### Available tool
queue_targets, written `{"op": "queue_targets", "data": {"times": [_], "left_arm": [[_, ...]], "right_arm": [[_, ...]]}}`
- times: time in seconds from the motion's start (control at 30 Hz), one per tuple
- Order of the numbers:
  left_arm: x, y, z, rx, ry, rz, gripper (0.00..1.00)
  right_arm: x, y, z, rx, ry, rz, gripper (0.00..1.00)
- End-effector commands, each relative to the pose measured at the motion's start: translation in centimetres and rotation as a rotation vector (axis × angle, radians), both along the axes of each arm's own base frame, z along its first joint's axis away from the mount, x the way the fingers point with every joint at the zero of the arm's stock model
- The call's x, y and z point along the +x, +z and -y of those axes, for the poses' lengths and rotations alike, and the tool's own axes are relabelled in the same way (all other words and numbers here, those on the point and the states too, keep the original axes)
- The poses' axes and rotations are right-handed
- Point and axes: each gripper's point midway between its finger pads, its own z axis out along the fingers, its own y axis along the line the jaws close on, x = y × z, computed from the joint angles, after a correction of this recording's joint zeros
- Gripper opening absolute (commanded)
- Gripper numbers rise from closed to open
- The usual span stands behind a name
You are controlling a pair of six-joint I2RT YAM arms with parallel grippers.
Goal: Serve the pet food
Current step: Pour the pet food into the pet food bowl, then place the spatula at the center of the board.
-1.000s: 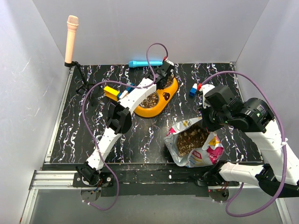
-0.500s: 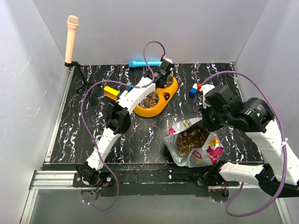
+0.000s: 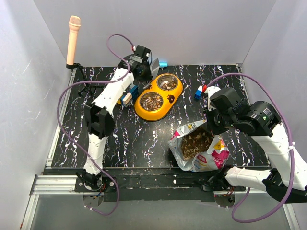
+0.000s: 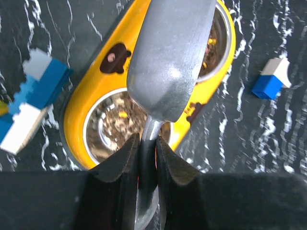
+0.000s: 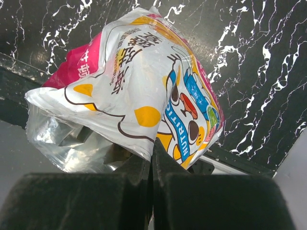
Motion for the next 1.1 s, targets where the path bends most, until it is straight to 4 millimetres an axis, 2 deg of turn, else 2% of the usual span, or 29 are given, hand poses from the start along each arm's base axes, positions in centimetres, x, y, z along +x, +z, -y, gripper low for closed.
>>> {"op": "queue_targets", "data": {"times": [0.0,0.13,0.23,0.27,0.3,0.43,0.53,0.73,0.97,1.03,1.07], "left_arm": [[-4.3,6.0,1.6,-0.308,-0.033,-0.066,0.0],[-6.4,7.3,1.2,-0.494,-0.048,-0.142,0.0],[-7.9,9.3,0.1,-0.655,-0.032,-0.158,0.0],[-8.5,10.9,-0.5,-0.715,-0.041,-0.138,0.0],[-9.1,11.6,-0.8,-0.756,-0.044,-0.133,0.0],[-11.4,12.7,-2.0,-0.802,-0.052,-0.136,0.0],[-13.8,12.7,-2.9,-0.833,-0.038,-0.157,0.0],[-19.6,10.0,-4.5,-0.889,0.022,-0.24,0.0],[-25.7,6.8,-6.1,-0.91,0.043,-0.306,0.0],[-27.3,5.2,-7.1,-0.871,0.093,-0.328,0.0],[-28.1,3.7,-7.7,-0.841,0.143,-0.368,0.0]], "right_arm": [[3.3,6.0,-3.7,0.292,-0.02,0.241,0.01],[3.6,5.8,-4.1,0.295,-0.019,0.245,0.01],[3.9,5.6,-4.3,0.292,-0.017,0.241,0.01],[3.9,5.6,-4.5,0.294,-0.015,0.237,0.01],[4.0,5.5,-4.5,0.293,-0.018,0.233,0.01],[4.1,5.6,-4.5,0.291,-0.024,0.225,0.01],[4.1,5.6,-4.5,0.295,-0.032,0.205,0.01],[4.6,5.3,-3.6,0.272,-0.084,0.159,0.01],[6.9,7.1,-1.2,0.223,-0.178,0.181,0.01],[7.7,7.7,-0.4,0.212,-0.215,0.192,0.01],[8.0,7.8,-0.2,0.214,-0.231,0.195,0.01]]}}
